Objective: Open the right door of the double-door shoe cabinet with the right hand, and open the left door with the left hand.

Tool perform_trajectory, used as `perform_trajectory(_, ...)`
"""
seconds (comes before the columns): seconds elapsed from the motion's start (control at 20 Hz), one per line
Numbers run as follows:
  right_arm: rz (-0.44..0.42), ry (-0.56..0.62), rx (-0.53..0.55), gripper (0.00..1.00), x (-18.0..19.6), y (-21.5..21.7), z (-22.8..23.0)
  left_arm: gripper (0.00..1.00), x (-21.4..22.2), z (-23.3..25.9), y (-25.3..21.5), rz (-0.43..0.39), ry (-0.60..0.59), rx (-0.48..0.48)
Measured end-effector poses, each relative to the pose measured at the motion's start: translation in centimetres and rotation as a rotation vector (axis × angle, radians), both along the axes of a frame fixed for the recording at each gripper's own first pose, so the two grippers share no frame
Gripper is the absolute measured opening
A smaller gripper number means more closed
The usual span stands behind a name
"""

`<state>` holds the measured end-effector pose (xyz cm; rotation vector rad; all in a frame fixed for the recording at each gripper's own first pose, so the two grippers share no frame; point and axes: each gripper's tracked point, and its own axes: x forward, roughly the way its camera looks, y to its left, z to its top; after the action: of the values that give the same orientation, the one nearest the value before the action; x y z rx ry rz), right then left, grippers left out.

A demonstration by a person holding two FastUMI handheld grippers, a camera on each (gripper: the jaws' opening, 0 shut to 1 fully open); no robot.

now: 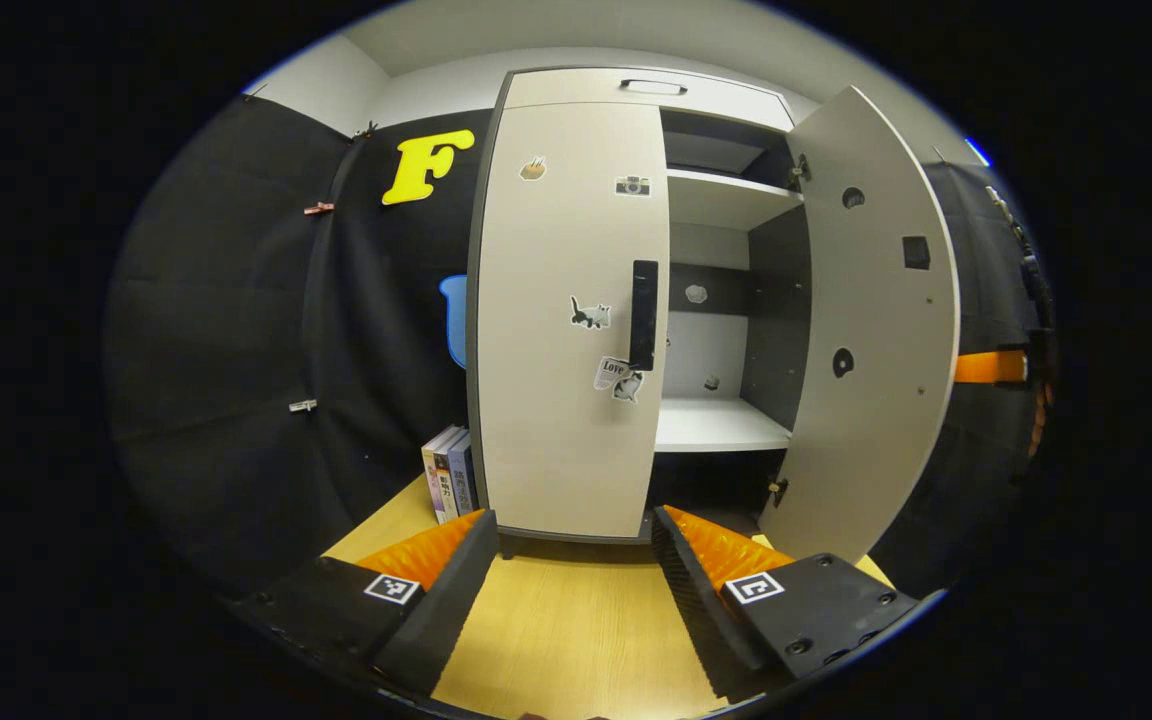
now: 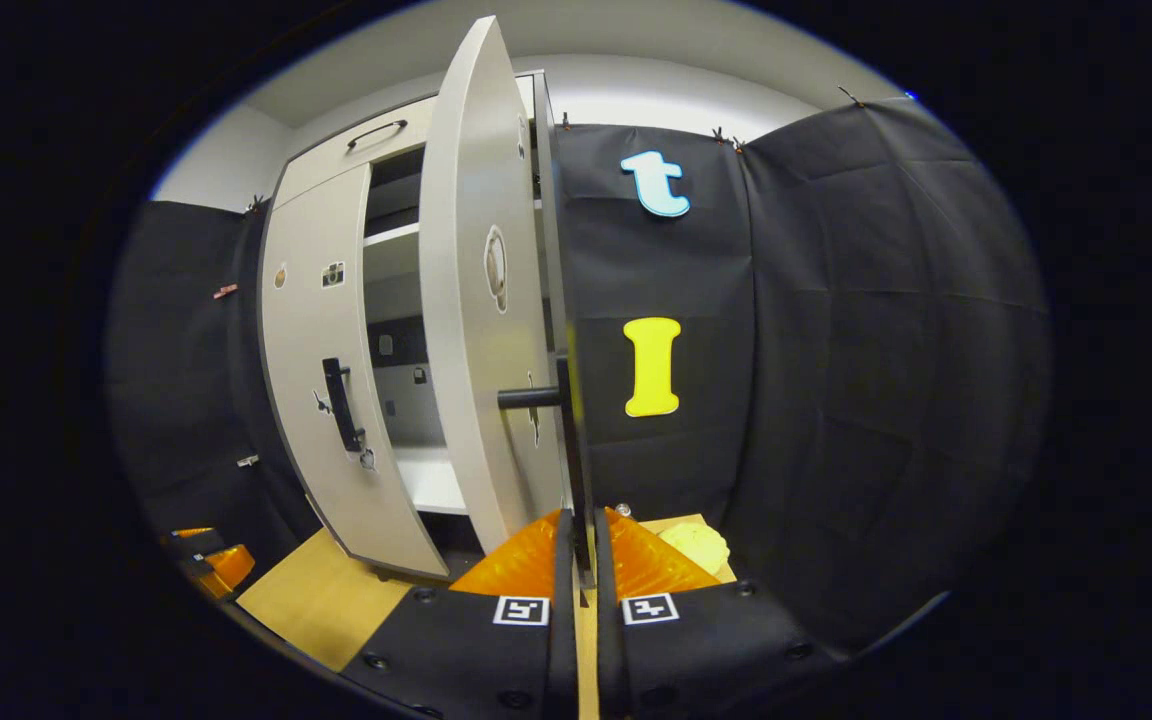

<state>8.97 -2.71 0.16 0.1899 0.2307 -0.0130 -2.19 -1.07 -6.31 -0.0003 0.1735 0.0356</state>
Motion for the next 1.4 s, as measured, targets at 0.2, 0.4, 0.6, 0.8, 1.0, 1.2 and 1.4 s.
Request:
perform_trajectory(0.2, 0.026, -0.023, -0.056, 0.49, -2.0, 1.2, -0.7, 0.95, 3.7, 1.8, 0.0, -0.028, -0.026, -0.001)
perform_trajectory(0.4, -0.024, -0.027, -0.075, 0.86, -4.1, 2.2, -1.4, 0.95, 7.4, 3.5, 0.8, -0.054, -0.05, 0.057)
perform_trajectory(0.6, -0.081, -0.029, -0.073, 0.99, -5.0, 4.5, -1.8, 0.95, 11.3, 4.6, 0.4, -0.132, -0.06, 0.06)
perform_trajectory(0.8, -0.099, -0.029, -0.088, 0.99, -5.1, 8.2, -2.2, 0.95, 14.9, 6.3, -0.6, -0.21, -0.091, 0.083)
perform_trajectory(1.0, -0.074, -0.012, -0.107, 0.98, -5.6, 11.0, -2.9, 0.93, 18.3, 7.7, -2.6, -0.256, -0.103, 0.032)
perform_trajectory(1.2, -0.029, 0.003, -0.082, 0.98, -4.8, 12.2, -3.8, 0.94, 21.2, 8.7, -4.0, -0.245, -0.109, -0.001)
perform_trajectory(1.4, 0.032, 0.003, -0.048, 0.98, -3.5, 12.7, -4.3, 0.87, 23.8, 8.9, -4.9, -0.201, -0.096, -0.026)
